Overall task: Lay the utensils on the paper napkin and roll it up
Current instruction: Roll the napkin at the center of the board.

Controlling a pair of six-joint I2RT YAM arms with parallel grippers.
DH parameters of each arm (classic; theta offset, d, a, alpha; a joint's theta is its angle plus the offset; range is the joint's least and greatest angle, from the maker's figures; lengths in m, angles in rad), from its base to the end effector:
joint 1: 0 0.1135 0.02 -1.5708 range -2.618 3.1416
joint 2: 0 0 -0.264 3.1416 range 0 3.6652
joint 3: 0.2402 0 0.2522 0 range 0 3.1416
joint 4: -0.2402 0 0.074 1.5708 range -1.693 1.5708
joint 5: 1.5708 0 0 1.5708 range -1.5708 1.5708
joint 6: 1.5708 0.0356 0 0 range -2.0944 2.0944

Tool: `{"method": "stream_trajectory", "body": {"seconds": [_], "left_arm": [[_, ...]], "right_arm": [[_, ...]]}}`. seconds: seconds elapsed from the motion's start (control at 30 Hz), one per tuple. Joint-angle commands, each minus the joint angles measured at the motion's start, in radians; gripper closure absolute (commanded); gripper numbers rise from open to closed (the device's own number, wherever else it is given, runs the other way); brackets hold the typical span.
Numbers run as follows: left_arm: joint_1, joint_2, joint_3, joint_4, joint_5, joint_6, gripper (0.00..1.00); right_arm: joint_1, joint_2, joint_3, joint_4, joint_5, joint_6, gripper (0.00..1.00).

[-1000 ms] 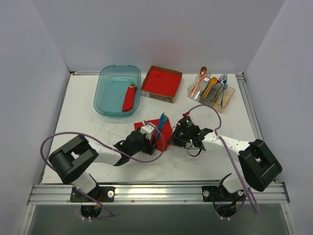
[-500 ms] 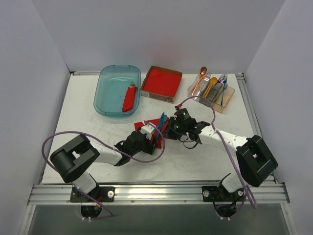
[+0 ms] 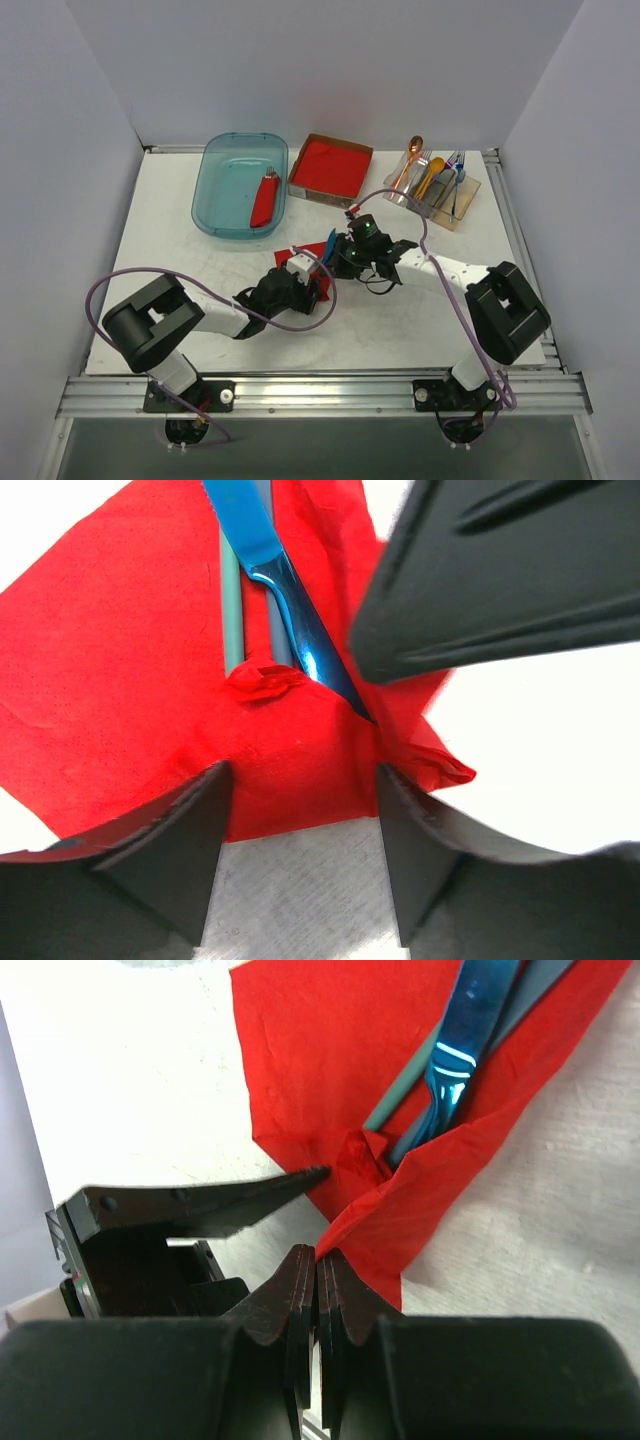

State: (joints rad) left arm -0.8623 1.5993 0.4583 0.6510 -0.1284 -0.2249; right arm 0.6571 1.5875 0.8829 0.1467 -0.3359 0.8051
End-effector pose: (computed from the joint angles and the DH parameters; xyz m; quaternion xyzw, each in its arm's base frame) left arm 0.1860 -0.2101 0.1283 0.2368 0.8230 -0.2185 0.4679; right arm 0.2630 0.2177 0.2075 -0.0171 0.8658 0.4281 0.2584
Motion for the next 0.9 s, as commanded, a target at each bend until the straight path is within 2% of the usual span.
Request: {"method": "stream_trajectory", "body": {"seconds": [0.0, 0.3, 0.87], "left_arm": [[0.0, 0.005, -0.009, 0.015, 0.021, -0.021, 0.36], [0.005, 0.005, -0.027, 0.042, 0.039, -0.047, 0.4], [0.006, -0.102, -0.067, 0.018, -0.002, -0.056, 0.39]], "right_arm": [[0.013, 0.035, 0.06, 0.044, -0.032, -0.035, 1.0], [0.03, 0.101, 0.1, 0.051, -0.04, -0.053, 1.0], [0.03, 0.143, 0.142, 0.036, -0.046, -0.084, 1.0]]}}
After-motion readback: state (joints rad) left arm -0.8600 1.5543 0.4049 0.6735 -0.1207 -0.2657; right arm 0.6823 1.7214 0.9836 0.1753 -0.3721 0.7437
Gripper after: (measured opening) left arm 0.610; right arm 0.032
